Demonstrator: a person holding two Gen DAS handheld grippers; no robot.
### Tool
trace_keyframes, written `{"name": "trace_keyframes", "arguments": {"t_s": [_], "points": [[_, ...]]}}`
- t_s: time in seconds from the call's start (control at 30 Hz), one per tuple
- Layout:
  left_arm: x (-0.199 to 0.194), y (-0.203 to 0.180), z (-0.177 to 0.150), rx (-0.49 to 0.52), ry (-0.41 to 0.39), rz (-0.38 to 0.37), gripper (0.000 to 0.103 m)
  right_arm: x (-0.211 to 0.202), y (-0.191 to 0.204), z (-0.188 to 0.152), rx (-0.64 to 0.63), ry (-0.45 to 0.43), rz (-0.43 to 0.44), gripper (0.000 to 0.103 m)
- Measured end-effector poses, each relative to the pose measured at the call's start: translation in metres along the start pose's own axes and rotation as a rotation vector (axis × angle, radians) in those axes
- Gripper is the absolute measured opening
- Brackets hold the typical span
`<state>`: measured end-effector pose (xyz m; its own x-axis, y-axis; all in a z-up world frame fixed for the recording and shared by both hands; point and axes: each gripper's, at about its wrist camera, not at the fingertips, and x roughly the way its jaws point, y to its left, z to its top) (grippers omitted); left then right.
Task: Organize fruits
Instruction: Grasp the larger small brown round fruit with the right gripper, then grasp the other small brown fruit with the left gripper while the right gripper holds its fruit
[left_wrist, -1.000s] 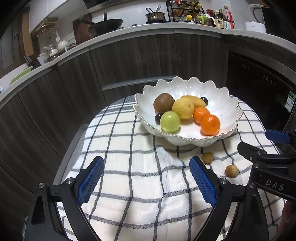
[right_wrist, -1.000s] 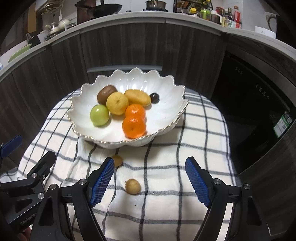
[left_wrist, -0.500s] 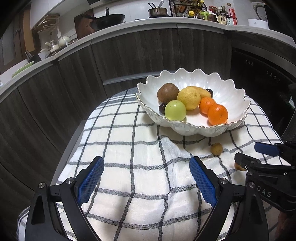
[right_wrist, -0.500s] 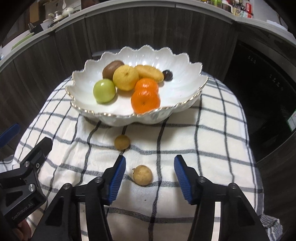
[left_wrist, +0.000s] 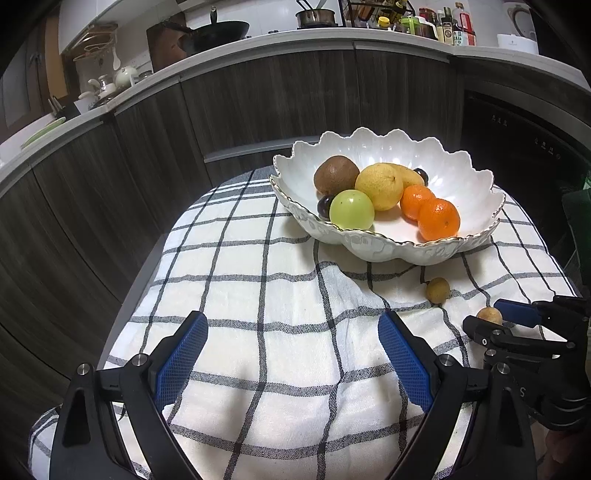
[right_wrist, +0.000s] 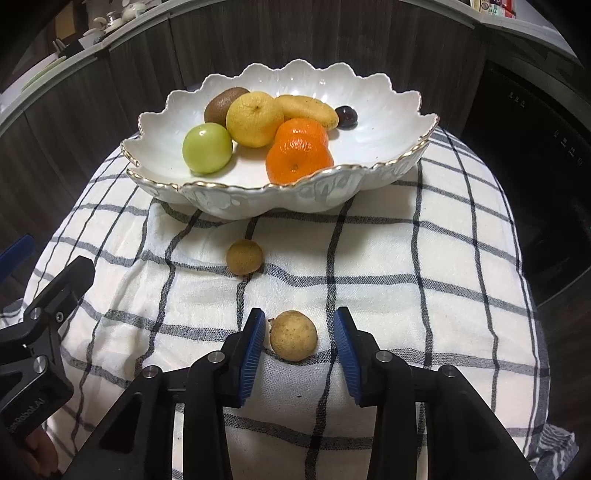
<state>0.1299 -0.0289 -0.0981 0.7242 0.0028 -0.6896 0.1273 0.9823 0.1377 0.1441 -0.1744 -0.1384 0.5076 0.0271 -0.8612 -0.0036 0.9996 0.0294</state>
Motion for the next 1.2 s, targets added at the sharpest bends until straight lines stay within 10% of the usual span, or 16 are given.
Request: {"name": "trace_keyframes", "arguments": {"t_s": [0.23,1.2], "points": [[-0.001,0.0,0.0,0.0,-0.001,0.0,0.094,0.001,0.001,0.0,-0.006,-0.002,0.005,0.026],[0.0,-0.047,0.018,0.025,-0.029,-0.153,0.091,-0.044,-0.049,0.011,0.095,-0.107,-0.065,0.026]]}}
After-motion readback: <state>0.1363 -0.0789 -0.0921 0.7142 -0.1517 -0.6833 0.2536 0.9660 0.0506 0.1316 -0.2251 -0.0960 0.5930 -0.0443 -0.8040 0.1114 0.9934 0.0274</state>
